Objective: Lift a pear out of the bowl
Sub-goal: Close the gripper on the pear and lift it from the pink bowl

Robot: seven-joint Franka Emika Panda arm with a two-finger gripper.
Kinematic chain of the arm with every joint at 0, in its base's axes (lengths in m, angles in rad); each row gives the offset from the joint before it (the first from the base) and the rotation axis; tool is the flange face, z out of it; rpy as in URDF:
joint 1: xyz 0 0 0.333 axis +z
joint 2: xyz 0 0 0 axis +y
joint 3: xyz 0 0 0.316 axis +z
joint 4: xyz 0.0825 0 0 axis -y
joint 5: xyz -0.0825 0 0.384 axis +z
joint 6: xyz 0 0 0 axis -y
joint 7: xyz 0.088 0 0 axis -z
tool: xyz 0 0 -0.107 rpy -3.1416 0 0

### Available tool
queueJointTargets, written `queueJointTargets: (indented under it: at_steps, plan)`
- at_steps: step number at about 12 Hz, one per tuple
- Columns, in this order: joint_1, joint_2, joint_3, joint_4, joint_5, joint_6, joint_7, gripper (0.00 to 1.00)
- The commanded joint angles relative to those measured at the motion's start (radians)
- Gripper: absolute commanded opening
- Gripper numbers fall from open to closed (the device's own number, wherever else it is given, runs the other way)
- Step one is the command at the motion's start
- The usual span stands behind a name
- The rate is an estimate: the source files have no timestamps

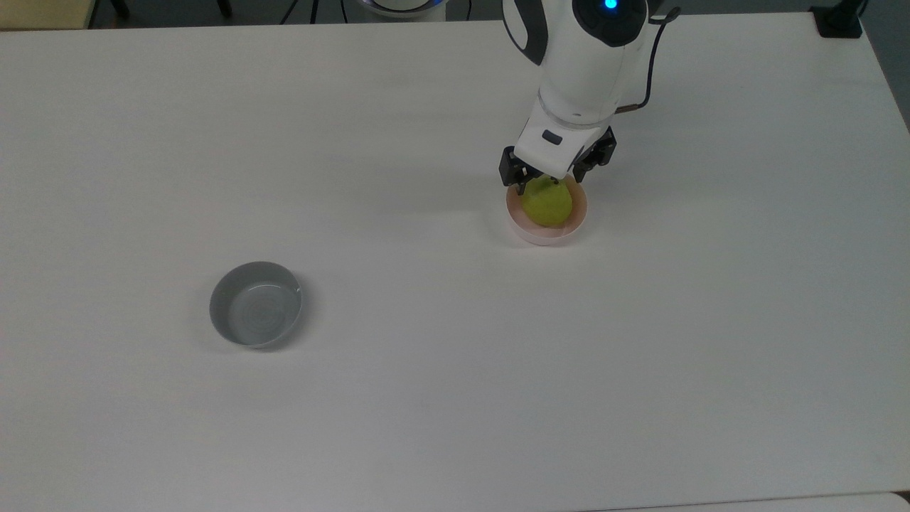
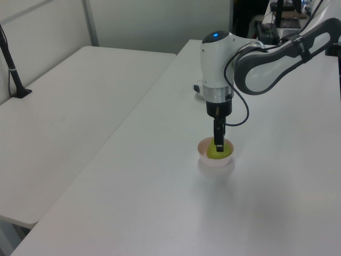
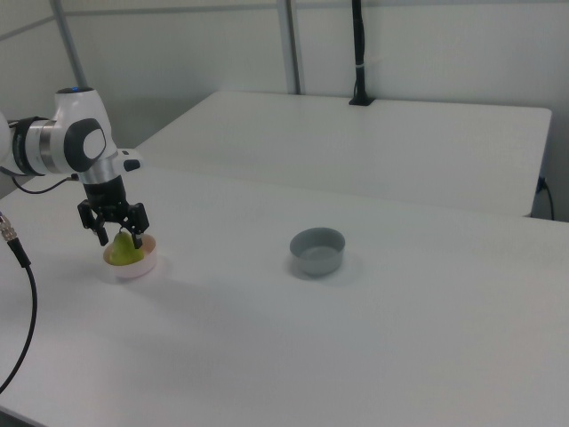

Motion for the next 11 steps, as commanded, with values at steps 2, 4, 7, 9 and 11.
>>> queueJointTargets:
  at_steps: [2,4,7,9,11]
  plan:
    - [0.01,0.005,0.002,-0.031,-0.018,0.066,0.023,0.84]
    - [0.009,0.006,0.002,-0.032,-0.027,0.067,0.015,0.63]
    - [0.009,0.006,0.002,-0.044,-0.027,0.085,0.009,0.16]
    - [0.009,0.005,0.002,-0.044,-0.027,0.085,0.006,0.12]
    - [0.006,-0.005,0.002,-0.043,-0.027,0.073,-0.003,0.1]
